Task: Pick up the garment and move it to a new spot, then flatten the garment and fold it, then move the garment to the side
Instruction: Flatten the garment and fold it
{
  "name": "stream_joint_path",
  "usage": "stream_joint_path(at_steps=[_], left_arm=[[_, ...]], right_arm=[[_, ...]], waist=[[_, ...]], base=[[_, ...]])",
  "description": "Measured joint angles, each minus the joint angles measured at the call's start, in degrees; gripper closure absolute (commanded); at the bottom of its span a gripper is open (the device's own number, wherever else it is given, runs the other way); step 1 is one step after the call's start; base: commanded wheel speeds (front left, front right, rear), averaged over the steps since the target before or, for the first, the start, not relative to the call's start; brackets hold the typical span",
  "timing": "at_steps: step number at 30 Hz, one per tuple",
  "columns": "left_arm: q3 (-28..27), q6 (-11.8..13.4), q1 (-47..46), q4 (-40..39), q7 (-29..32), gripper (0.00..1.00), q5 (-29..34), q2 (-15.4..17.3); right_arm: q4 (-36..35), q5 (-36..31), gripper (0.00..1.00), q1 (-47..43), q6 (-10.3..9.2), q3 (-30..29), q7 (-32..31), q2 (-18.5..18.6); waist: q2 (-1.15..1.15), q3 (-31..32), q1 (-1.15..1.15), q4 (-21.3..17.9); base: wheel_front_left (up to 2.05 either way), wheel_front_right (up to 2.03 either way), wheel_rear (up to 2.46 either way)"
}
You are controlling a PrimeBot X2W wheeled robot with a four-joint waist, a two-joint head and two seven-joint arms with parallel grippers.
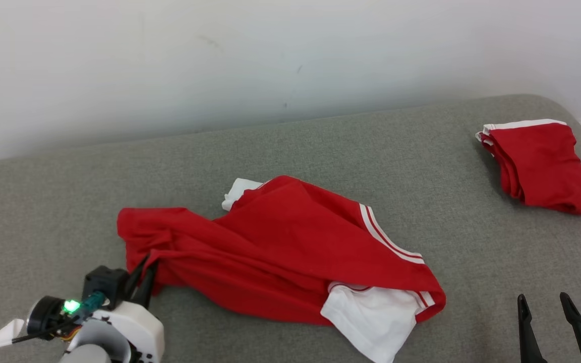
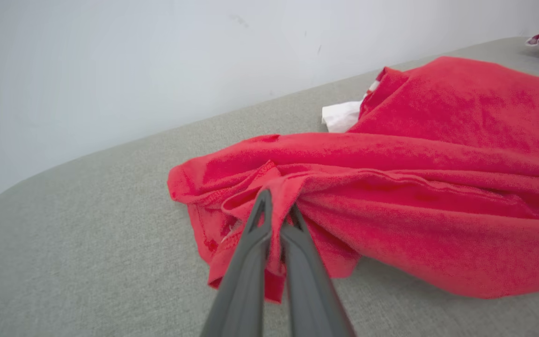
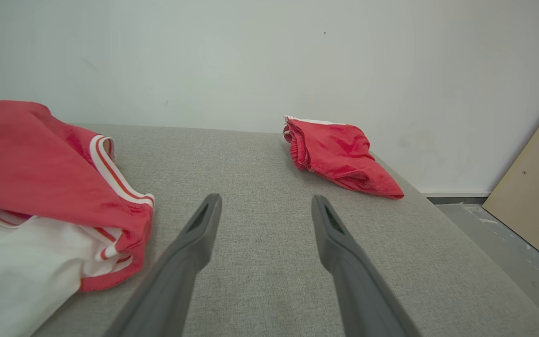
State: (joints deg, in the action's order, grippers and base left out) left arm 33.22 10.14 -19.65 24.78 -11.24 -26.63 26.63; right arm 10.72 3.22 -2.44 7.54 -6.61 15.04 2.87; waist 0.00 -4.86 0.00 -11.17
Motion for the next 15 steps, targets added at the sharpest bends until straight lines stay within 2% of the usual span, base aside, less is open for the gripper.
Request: stream_joint_path(at_steps=[6, 11, 15], left_arm=[[0.6, 1.6, 1.5, -10.9, 2.9, 1.0, 1.9, 4.9], [1.2, 3.8, 7.6, -20.9, 5.3, 1.0, 3.0, 9.6], [2.3, 6.0, 14.5, -26.9, 5.7, 1.0, 3.2, 11.1]], right_arm=[[0.2, 0.0, 0.0, -1.0, 0.0, -0.6, 0.0, 0.0], [0.2, 0.0, 0.0, -2.0, 0.0, -0.8, 0.0, 0.0], [0.0, 0.0, 0.0, -2.4, 0.0, -1.2, 0.0, 0.0]], waist=[[0.0, 2.0, 0.0, 0.7], [0.0, 3.6, 0.0, 2.0], [0.0, 4.1, 0.0, 3.2]], base=[[0.0, 0.0, 0.0], [0.0, 0.0, 0.0], [0.0, 0.0, 0.0]])
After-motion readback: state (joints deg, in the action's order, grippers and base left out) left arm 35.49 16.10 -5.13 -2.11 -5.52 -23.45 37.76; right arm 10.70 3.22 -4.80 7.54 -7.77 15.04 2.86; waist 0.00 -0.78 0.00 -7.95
